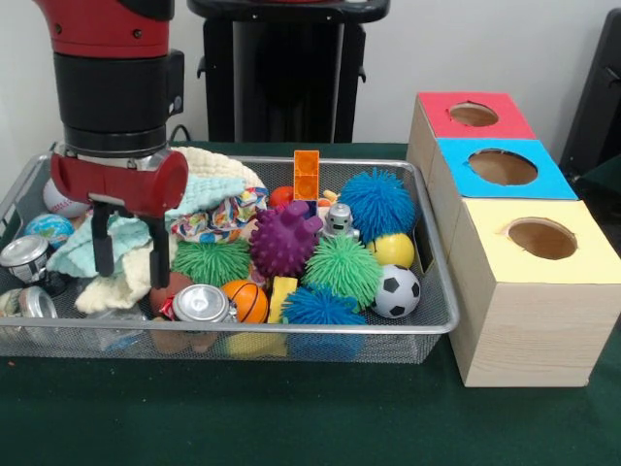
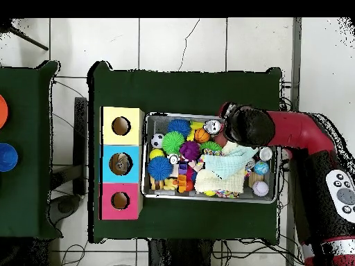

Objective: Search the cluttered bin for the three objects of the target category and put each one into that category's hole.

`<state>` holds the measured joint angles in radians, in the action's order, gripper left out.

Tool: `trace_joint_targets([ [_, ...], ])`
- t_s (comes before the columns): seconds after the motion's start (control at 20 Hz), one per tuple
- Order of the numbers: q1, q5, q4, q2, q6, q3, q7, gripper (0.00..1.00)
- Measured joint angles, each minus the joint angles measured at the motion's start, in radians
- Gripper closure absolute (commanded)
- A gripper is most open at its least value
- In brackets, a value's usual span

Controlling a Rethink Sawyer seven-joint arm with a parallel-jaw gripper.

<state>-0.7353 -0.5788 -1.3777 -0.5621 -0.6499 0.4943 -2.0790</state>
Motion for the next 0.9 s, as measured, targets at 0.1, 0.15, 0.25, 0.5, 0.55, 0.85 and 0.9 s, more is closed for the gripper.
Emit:
trace_joint_targets([
  [0.1,0.000,-0.001,-0.002,0.013,0.003,-0.001,0.000,0.00],
  [0.15,0.000,-0.002,-0.004,0.021,0.006,-0.001,0.000,0.00],
  [0.25,0.000,-0.005,-0.010,0.035,0.011,-0.003,0.000,0.00],
  [0.5,0.001,-0.015,-0.026,0.063,0.014,-0.011,0.000,0.00],
  [0.55,0.004,-0.022,-0.029,0.072,0.015,-0.020,0.000,0.00],
  [0.85,0.018,-0.042,-0.029,0.082,0.015,-0.043,0.000,0.00],
  [0.9,0.021,-0.046,-0.029,0.082,0.015,-0.047,0.000,0.00],
])
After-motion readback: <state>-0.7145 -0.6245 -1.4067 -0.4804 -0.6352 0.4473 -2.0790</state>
